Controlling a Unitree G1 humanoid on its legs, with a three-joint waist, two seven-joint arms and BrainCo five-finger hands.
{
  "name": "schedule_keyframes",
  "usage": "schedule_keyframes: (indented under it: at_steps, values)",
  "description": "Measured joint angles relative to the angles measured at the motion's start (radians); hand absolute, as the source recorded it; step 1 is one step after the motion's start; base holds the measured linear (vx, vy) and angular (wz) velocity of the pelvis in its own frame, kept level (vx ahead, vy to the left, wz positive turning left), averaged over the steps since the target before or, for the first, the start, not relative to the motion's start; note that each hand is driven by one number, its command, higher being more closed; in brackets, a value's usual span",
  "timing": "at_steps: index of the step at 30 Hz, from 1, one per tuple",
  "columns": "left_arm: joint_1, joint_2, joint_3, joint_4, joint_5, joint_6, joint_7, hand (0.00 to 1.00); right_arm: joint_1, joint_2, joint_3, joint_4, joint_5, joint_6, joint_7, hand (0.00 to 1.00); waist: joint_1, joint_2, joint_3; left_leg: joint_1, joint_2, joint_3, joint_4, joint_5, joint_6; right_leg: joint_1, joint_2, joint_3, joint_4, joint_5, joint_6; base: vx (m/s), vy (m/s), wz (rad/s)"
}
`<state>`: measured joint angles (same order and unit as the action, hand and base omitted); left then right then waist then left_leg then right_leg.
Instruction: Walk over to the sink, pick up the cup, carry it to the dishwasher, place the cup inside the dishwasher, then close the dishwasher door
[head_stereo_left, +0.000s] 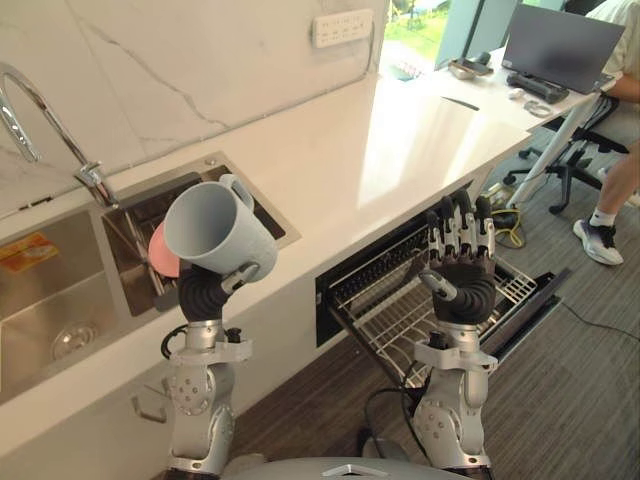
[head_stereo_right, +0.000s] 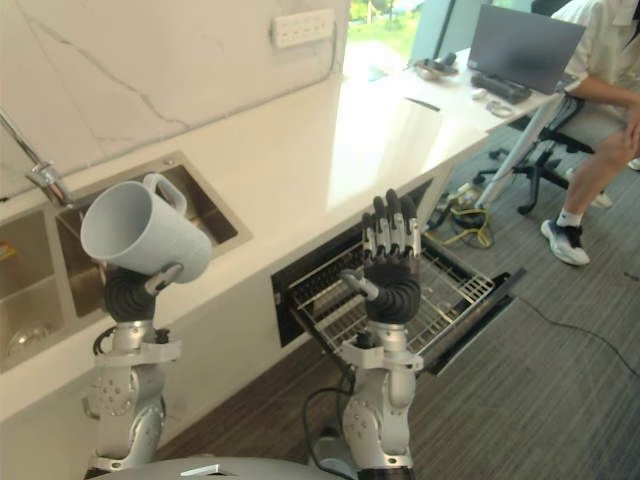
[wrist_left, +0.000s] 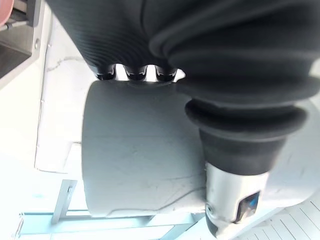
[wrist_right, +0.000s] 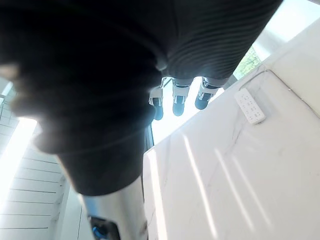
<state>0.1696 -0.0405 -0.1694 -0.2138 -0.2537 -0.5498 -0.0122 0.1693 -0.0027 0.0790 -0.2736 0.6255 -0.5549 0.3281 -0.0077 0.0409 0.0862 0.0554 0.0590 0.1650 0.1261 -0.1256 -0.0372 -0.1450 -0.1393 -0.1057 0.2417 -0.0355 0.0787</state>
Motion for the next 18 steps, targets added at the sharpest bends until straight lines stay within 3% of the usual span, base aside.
schedule_keyframes:
  at_steps: [6,12,18]
  values:
    - [-0.032,-0.020,-0.020,0.000,-0.018,0.021,0.019,1.00,-0.003,0.004,0.041,-0.032,0.085,0.104,0.114,0.00,0.000,0.002,-0.001,0.018,0.004,0.024,-0.010,0.014,-0.002,0.036,0.008,0.010,-0.095,0.034,0.012,0.06,0.028,-0.11]
    - [-0.074,-0.019,-0.055,0.001,0.086,0.031,0.122,1.00,-0.004,0.003,0.043,-0.071,0.119,0.177,0.201,0.00,-0.001,-0.001,-0.007,0.025,0.015,0.033,-0.011,0.014,-0.002,0.103,0.023,-0.011,-0.246,0.097,0.000,-0.01,0.009,-0.09]
    - [-0.081,-0.019,-0.073,0.083,0.320,0.121,0.339,1.00,-0.003,0.002,0.075,-0.106,0.132,0.193,0.229,0.00,0.005,-0.016,-0.048,0.036,0.027,0.057,-0.025,0.009,-0.010,0.131,0.037,-0.045,-0.325,0.150,-0.010,-0.03,-0.020,-0.13]
